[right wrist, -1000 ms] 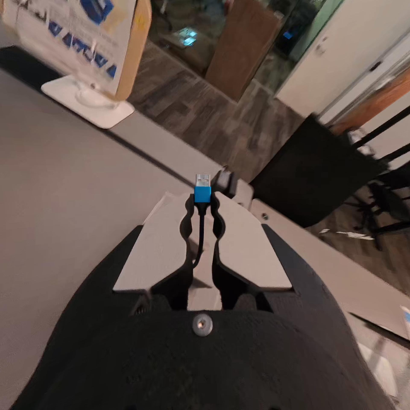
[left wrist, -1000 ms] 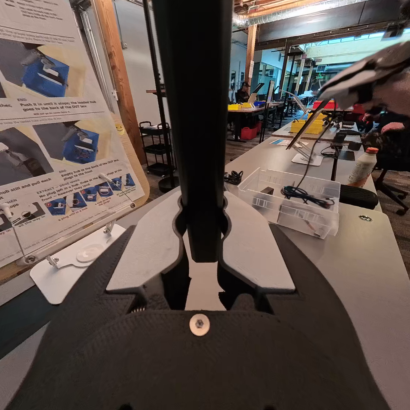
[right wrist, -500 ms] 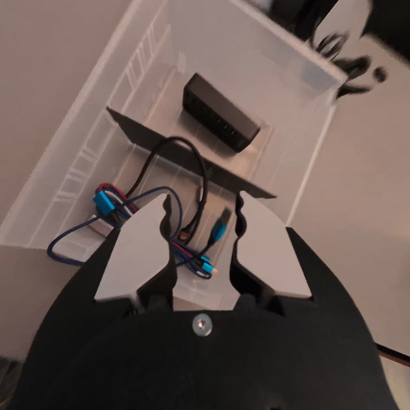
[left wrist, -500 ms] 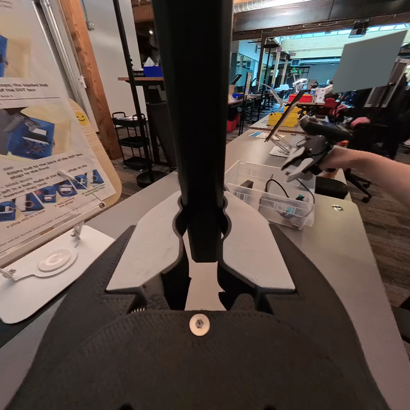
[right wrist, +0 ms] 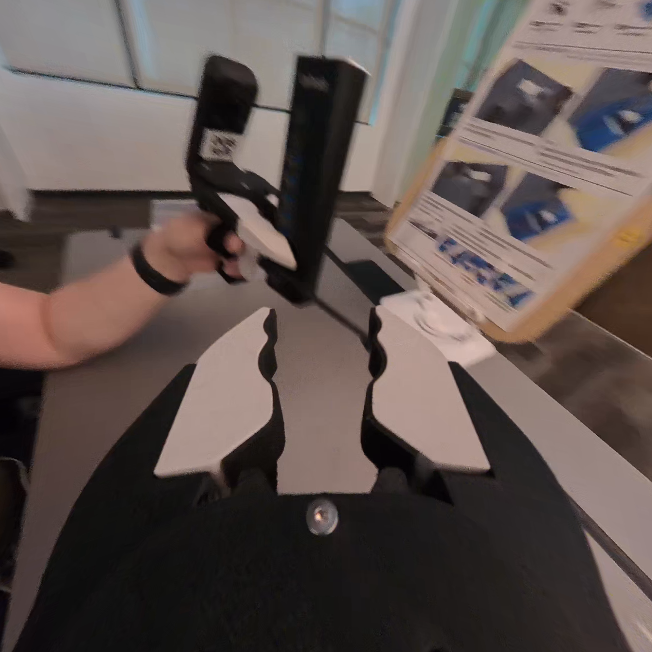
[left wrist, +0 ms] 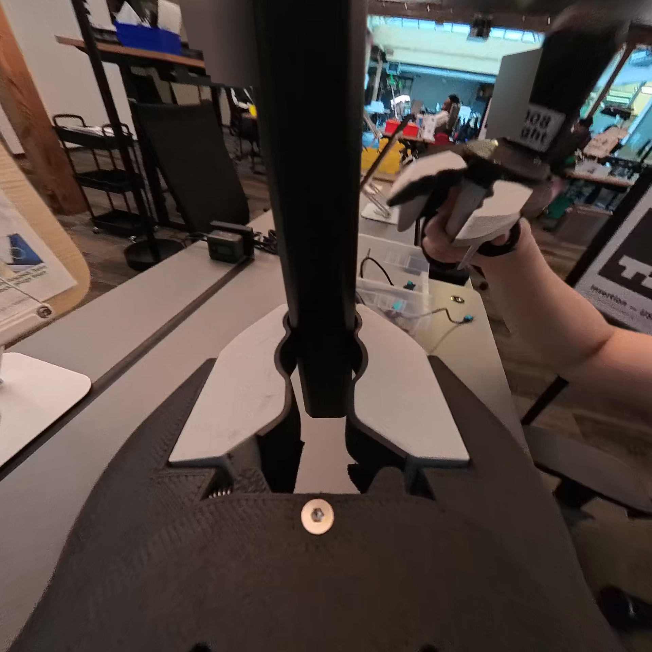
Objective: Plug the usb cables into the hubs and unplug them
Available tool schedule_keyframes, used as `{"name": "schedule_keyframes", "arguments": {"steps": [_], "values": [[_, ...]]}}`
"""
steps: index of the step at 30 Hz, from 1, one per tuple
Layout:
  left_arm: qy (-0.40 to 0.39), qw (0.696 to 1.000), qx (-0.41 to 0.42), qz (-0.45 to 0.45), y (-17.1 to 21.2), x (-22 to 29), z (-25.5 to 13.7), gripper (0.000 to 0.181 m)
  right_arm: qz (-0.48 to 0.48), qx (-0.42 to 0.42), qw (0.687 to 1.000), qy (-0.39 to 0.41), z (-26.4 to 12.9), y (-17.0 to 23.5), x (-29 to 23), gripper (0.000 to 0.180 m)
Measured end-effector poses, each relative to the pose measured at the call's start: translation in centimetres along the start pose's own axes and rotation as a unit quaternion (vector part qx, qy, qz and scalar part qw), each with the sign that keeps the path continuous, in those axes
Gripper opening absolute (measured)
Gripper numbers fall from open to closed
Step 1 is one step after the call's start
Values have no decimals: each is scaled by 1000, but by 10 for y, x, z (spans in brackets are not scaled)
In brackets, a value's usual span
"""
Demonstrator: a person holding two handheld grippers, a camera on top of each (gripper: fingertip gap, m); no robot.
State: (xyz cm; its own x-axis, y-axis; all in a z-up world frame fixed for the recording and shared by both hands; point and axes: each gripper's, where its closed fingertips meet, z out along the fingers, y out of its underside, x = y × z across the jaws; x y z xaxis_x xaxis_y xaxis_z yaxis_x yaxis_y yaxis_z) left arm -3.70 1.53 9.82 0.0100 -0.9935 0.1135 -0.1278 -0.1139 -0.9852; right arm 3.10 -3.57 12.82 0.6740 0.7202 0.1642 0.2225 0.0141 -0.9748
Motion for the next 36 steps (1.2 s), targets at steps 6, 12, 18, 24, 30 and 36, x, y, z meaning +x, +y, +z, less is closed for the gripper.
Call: {"name": "schedule_keyframes", "arguments": {"steps": [6, 12, 18, 24, 30, 36], "values": [[79, 995, -64, -15, 21, 23, 12, 26, 89, 40, 989, -110, 81, -31, -10, 72], [133, 983, -126, -29, 43, 35, 17, 27, 191, 44, 950, -244, 94, -25, -23, 30], [206, 972, -73, -91, 31, 33, -5, 49, 243, 78, 940, -227, 83, -26, -3, 29], [146, 977, -154, -27, 61, 26, 11, 62, 220, 74, 954, -192, 82, -33, 3, 29], [193, 977, -90, -32, 53, 42, 40, 30, 211, 86, 953, -198, 81, -47, -4, 30], [142, 988, -55, 38, 45, 38, 50, 29, 158, 69, 964, -205, 78, -55, -15, 32]]}}
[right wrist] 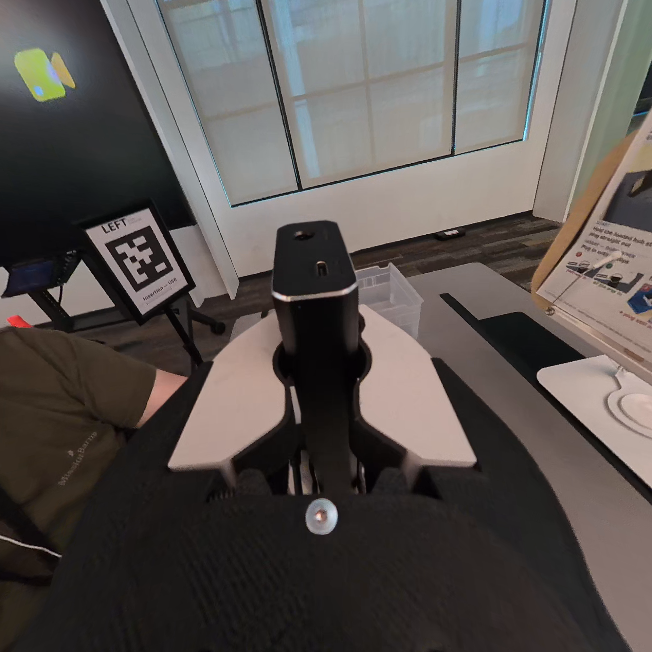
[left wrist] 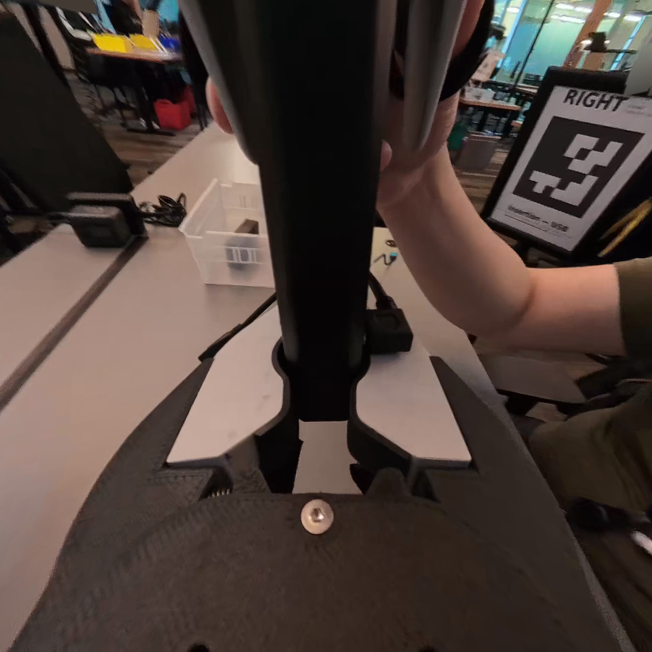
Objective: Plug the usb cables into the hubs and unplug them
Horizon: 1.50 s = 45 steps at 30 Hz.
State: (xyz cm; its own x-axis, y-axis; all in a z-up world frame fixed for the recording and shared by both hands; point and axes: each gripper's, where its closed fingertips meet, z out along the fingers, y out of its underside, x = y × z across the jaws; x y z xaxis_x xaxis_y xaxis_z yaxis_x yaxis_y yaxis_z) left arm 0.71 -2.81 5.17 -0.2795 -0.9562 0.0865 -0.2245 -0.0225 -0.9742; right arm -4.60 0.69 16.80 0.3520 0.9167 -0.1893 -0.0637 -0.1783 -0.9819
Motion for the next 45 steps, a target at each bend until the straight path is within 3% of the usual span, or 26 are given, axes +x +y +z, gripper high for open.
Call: {"name": "schedule_keyframes", "arguments": {"steps": [2, 4, 5, 7, 9, 11, 12, 15, 19, 24, 35, 45], "values": [[-15, 999, 36, 9, -11, -1, -1, 29, -13, -7, 1000, 21, 2, -7, -2, 40], [-37, 997, 66, 20, -22, -4, -7, 29, -66, -16, 994, 84, 0, -14, 1, 66], [-50, 996, 72, 23, -25, -6, -10, 29, -114, -20, 986, 124, -4, -18, 2, 65], [-63, 994, 86, 27, -31, -8, -17, 29, -233, -6, 949, 213, -17, -29, -3, 66], [-66, 993, 98, 26, -36, -6, -21, 29, -346, 6, 889, 300, -31, -36, -8, 68], [-64, 992, 111, 18, -40, -5, -23, 29, -411, -1, 847, 337, -33, -36, -14, 70], [-58, 992, 113, 17, -41, -4, -22, 29, -399, -14, 852, 339, -29, -33, -13, 71], [-67, 991, 109, 29, -40, -4, -22, 29, -249, -42, 913, 321, -23, -23, 0, 74], [-126, 986, 101, 42, -43, -11, -23, 28, -147, 11, 948, 282, -17, -29, 2, 75], [-241, 966, 40, 88, -36, -26, -23, 29, -138, -1, 936, 324, 1, -22, 16, 70], [-282, 956, 8, 76, -33, -35, -37, 29, -135, -14, 938, 318, 13, -33, 17, 69], [-279, 954, 63, 88, -43, -34, -41, 28, -154, -33, 935, 319, 22, -40, 9, 69]]}}
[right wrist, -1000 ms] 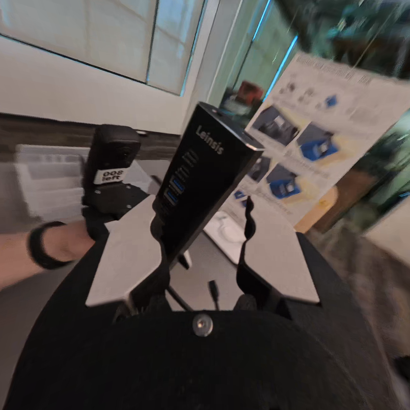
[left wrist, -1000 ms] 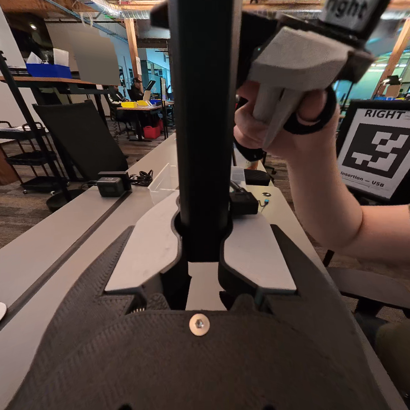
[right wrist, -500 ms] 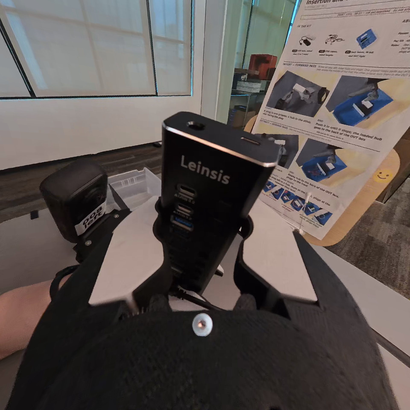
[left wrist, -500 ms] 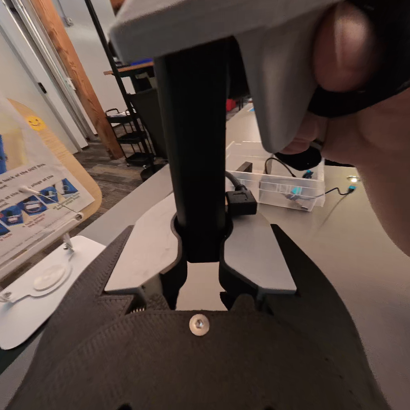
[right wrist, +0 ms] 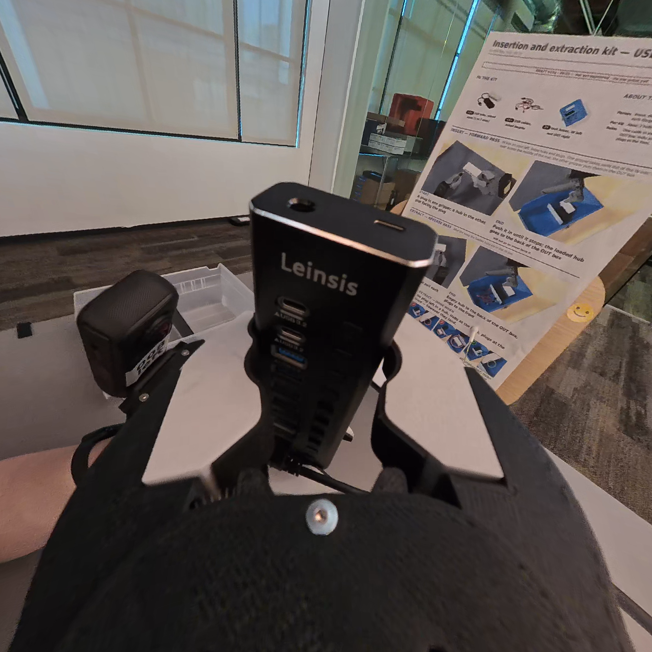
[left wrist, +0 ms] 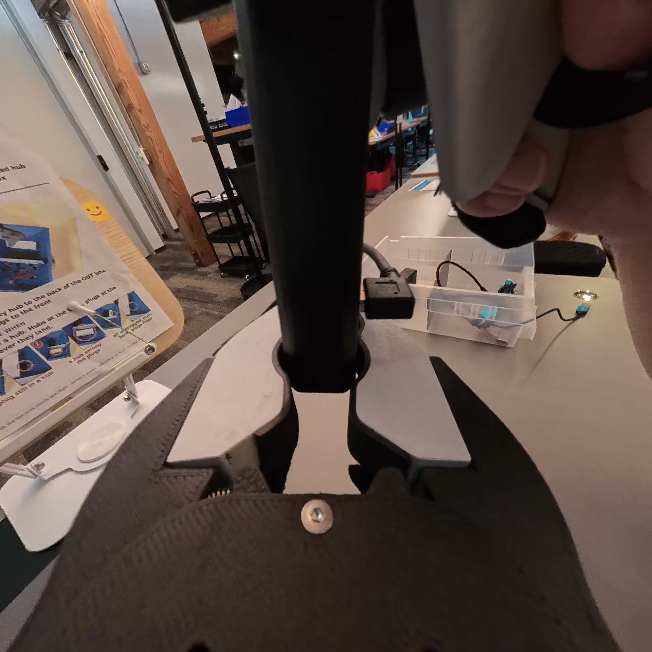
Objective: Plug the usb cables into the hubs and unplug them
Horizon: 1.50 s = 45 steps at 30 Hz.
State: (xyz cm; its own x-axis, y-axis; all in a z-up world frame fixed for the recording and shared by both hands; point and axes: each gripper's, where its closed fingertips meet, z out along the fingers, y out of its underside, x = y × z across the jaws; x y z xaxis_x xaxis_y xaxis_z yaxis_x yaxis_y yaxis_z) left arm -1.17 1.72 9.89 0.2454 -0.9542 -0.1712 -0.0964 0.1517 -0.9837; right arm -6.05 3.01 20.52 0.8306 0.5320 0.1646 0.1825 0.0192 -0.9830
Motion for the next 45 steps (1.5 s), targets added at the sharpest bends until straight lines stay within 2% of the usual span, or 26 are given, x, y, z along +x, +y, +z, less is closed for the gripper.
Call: {"name": "schedule_keyframes", "arguments": {"steps": [5, 10, 19, 23, 27, 29, 31, 33, 34, 36, 38, 39, 41, 43, 45], "values": [[39, 999, 6, -28, -2, 8, 0, 28, 0, 0, 1000, 3, 0, -1, -2, 67], [25, 999, 20, -25, -4, 2, -1, 28, -14, 4, 1000, 0, 2, -2, -3, 70], [16, 998, 54, -36, -18, -7, -14, 29, -140, 11, 990, 30, -17, -8, -8, 77], [31, 995, 76, -51, -23, -2, -14, 28, -271, 30, 959, 76, -32, -2, -8, 61], [42, 993, 84, -66, -22, 0, -11, 28, -244, -21, 968, 60, -33, 20, -11, 61], [51, 990, 106, -79, -27, 1, -14, 28, -297, 11, 954, 49, -42, 18, -23, 47], [60, 987, 122, -87, -30, 2, -16, 28, -390, 29, 918, 63, -49, 19, -31, 30], [78, 984, 130, -97, -32, 6, -16, 28, -425, 7, 895, 131, -52, 16, -13, 41], [92, 980, 135, -111, -32, 9, -15, 28, -386, 5, 909, 156, -54, 11, 1, 46], [119, 973, 141, -141, -32, 15, -12, 28, -184, 8, 974, 134, -60, 14, 29, 57], [140, 966, 145, -163, -30, 20, -9, 28, 17, 4, 997, 79, -74, 35, 48, 67], [147, 965, 141, -168, -29, 21, -8, 28, 96, 38, 994, 37, -80, 41, 50, 69], [155, 965, 134, -162, -25, 24, -5, 28, 192, 128, 972, -35, -93, 44, 58, 66], [183, 960, 126, -169, -22, 32, -2, 28, 231, 170, 955, -78, -95, 51, 72, 69], [205, 955, 119, -179, -19, 39, 1, 28, 253, 179, 944, -108, -92, 57, 84, 83]]}}
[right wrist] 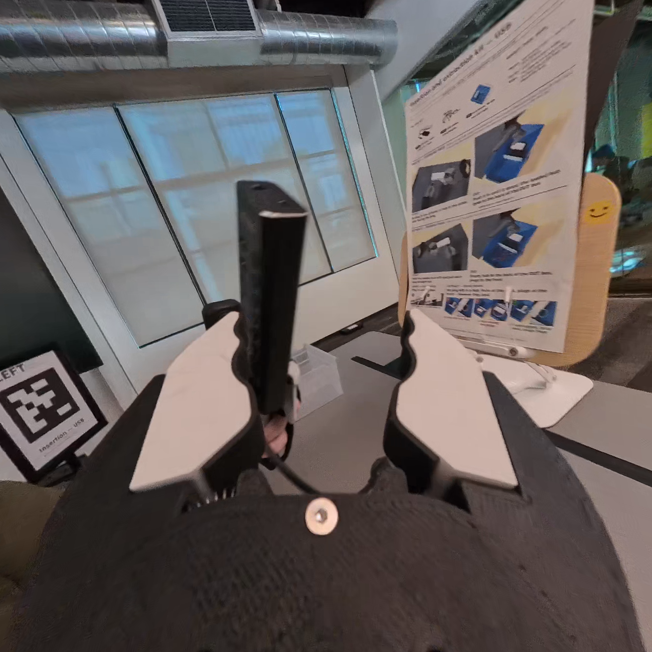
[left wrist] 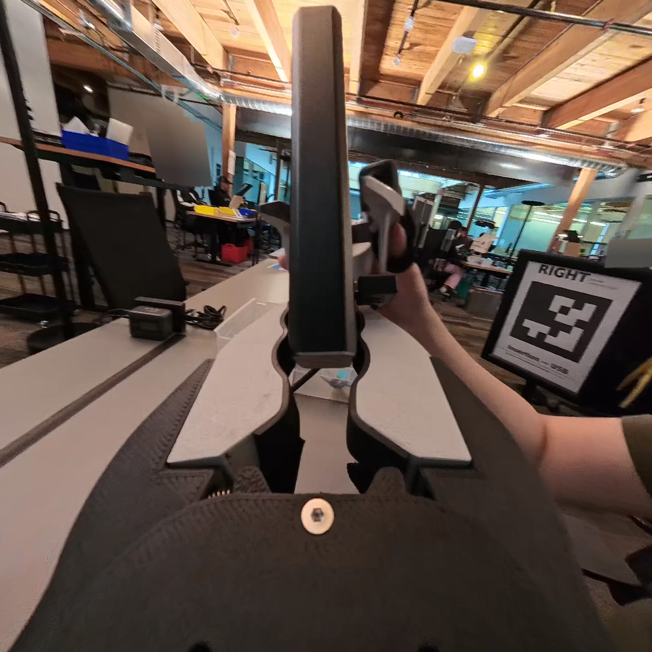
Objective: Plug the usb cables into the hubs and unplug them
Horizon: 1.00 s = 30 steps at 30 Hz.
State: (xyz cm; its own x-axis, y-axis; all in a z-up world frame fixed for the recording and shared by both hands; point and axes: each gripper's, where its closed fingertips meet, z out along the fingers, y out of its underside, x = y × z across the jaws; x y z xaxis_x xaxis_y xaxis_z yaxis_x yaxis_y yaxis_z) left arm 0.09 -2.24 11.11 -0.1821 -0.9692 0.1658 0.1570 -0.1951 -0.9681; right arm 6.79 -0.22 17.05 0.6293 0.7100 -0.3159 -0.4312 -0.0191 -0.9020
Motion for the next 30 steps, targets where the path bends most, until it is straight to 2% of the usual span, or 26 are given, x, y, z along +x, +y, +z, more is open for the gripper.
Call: {"name": "schedule_keyframes", "arguments": {"steps": [2, 4, 5, 6, 7, 8, 10, 12, 13, 14, 15, 19, 21, 22, 23, 24, 28, 29, 30], "values": [[20, 1000, -3, -22, 3, 2, 2, 28, -25, 9, 997, 70, -17, -16, 27, 94], [38, 999, -11, -37, 6, 1, 0, 28, -158, 35, 978, 131, -44, -47, 24, 90], [31, 999, -17, -30, 8, -2, -1, 28, -244, 22, 959, 139, -50, -57, 7, 90], [23, 999, -23, -22, 10, -6, -2, 28, -337, -30, 933, 126, -47, -55, -14, 89], [23, 999, -26, -24, 11, -8, -3, 28, -421, -106, 894, 108, -39, -46, -33, 90], [26, 999, -26, -32, 13, -9, -2, 28, -503, -182, 840, 96, -30, -37, -45, 91], [30, 998, -30, -51, 18, -11, 0, 28, -648, -320, 687, 76, -14, -17, -59, 91], [30, 997, -49, -57, 25, -12, 3, 28, -747, -396, 532, 45, -3, -2, -61, 90], [30, 996, -62, -56, 29, -11, 4, 28, -774, -422, 470, 37, 0, 1, -55, 90], [31, 995, -73, -57, 32, -9, 5, 28, -783, -456, 423, 29, 0, 5, -46, 91], [34, 994, -82, -59, 34, -6, 7, 28, -784, -482, 391, 21, 0, 9, -36, 92], [46, 991, -108, -64, 43, 4, 13, 28, -770, -564, 299, -16, -12, 47, -3, 92], [50, 990, -118, -65, 46, 9, 16, 28, -788, -568, 238, -3, -16, 63, 10, 87], [52, 989, -121, -68, 46, 11, 16, 28, -803, -559, 206, 11, -15, 65, 16, 75], [48, 988, -125, -72, 48, 10, 17, 28, -819, -541, 187, 29, -12, 64, 19, 69], [46, 988, -127, -73, 50, 10, 17, 28, -815, -544, 194, 48, -13, 64, 22, 69], [60, 987, -122, -80, 41, 10, 13, 29, -793, -520, 299, 104, -15, 63, 20, 62], [54, 990, -108, -65, 34, 10, 10, 29, -787, -508, 329, 120, -15, 62, 19, 62], [47, 994, -81, -56, 21, 8, 6, 30, -771, -494, 375, 145, -14, 59, 18, 62]]}}
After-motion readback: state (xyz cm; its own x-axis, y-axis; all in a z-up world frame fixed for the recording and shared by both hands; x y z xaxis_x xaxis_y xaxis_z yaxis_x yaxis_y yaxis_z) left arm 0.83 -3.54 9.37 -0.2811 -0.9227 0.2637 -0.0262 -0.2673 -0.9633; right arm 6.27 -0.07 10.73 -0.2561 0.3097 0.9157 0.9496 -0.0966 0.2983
